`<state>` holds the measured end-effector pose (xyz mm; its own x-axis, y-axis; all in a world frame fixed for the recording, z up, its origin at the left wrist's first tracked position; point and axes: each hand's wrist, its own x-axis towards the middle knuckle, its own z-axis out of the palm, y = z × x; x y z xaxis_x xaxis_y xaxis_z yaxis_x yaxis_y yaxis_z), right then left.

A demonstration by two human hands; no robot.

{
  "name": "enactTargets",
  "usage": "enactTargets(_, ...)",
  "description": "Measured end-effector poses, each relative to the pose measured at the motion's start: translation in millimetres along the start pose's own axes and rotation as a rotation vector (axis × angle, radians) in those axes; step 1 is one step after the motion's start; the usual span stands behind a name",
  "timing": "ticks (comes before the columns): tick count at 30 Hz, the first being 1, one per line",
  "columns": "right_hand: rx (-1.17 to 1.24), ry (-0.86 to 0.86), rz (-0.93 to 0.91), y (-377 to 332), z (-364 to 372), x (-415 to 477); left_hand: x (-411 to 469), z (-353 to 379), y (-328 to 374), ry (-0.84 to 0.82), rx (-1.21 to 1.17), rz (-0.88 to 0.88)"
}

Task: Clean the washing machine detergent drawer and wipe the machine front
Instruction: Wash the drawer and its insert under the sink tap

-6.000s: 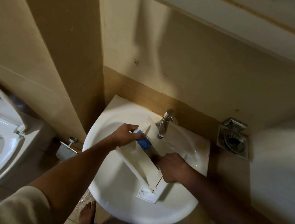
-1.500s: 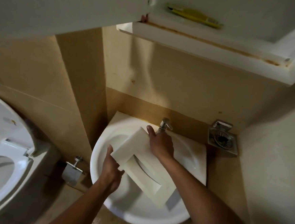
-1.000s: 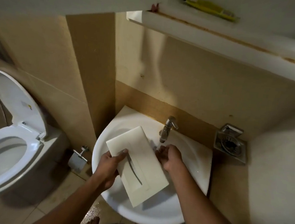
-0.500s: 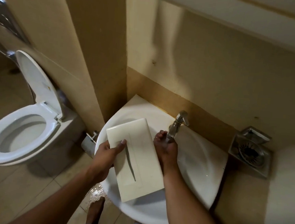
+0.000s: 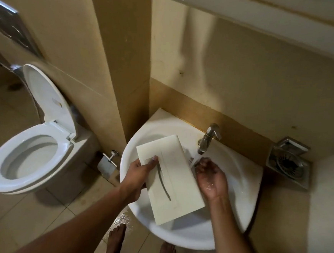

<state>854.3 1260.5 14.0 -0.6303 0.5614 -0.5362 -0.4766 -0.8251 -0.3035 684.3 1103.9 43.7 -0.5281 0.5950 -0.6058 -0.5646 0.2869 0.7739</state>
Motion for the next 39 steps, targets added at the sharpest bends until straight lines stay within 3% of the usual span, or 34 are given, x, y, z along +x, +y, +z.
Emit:
enactTargets(2, 0.047, -0.013, -0.062, -17.0, 33.9, -12.8, -1.2, 4.4, -0.8, -0.018, -0.011, -0.001)
enactTargets(5, -0.240, 0.085, -0.054, -17.2, 74.3, -20.7, -1.2, 14.2, -2.9, -0.031, -0.024, -0.003)
enactTargets(7, -0.649, 0.103, -0.160, 1.6, 91.0, -25.7, -2.1, 23.1, -3.7, -0.047, -0.047, -0.008)
enactTargets(10, -1.424, 0.166, -0.560, 37.6, 73.7, -28.5, -3.7, 33.4, 0.4, -0.058, -0.070, -0.003)
enactTargets(13, -1.871, 0.167, -0.824, 58.2, 32.6, -48.3, -3.4, 37.0, 4.2, -0.068, -0.061, 0.010)
enactTargets(15, -2.066, 0.264, -0.906, 70.1, 12.4, -64.2, -4.3, 38.1, 5.7, -0.058, -0.037, 0.016)
enactTargets(17, -2.230, 0.371, -0.834, 75.8, 14.9, -68.0, -6.1, 40.0, 5.4, -0.074, -0.042, 0.014)
enactTargets(19, -2.388, 0.403, -0.630, 74.8, 36.0, -55.3, -7.3, 41.8, 6.0, -0.086, -0.068, -0.011)
enactTargets(24, -2.584, 0.334, -0.460, 64.1, 82.2, 3.4, -6.0, 38.9, 11.0, -0.165, -0.092, -0.094)
enactTargets(28, -2.856, -0.101, -0.501, 81.3, 89.6, -2.5, 4.9, 35.8, 19.9, -0.180, -0.345, -0.210)
enactTargets(29, -2.871, -0.142, -0.517, 85.2, 84.2, -8.5, 4.7, 37.4, 20.7, -0.189, -0.406, -0.232)
enactTargets(33, -2.682, -0.029, -0.844, 76.3, 51.7, -32.1, -1.0, 45.5, 12.1, -0.162, -0.460, -0.317)
enactTargets(36, -2.578, -0.180, -0.861, 67.1, 17.4, -61.0, 8.1, 38.8, 9.1, -0.040, -0.442, -0.284)
enactTargets(39, -2.497, -0.151, -0.958, 54.1, -11.2, -84.7, 14.3, 35.1, 11.8, -0.057, -0.350, -0.194)
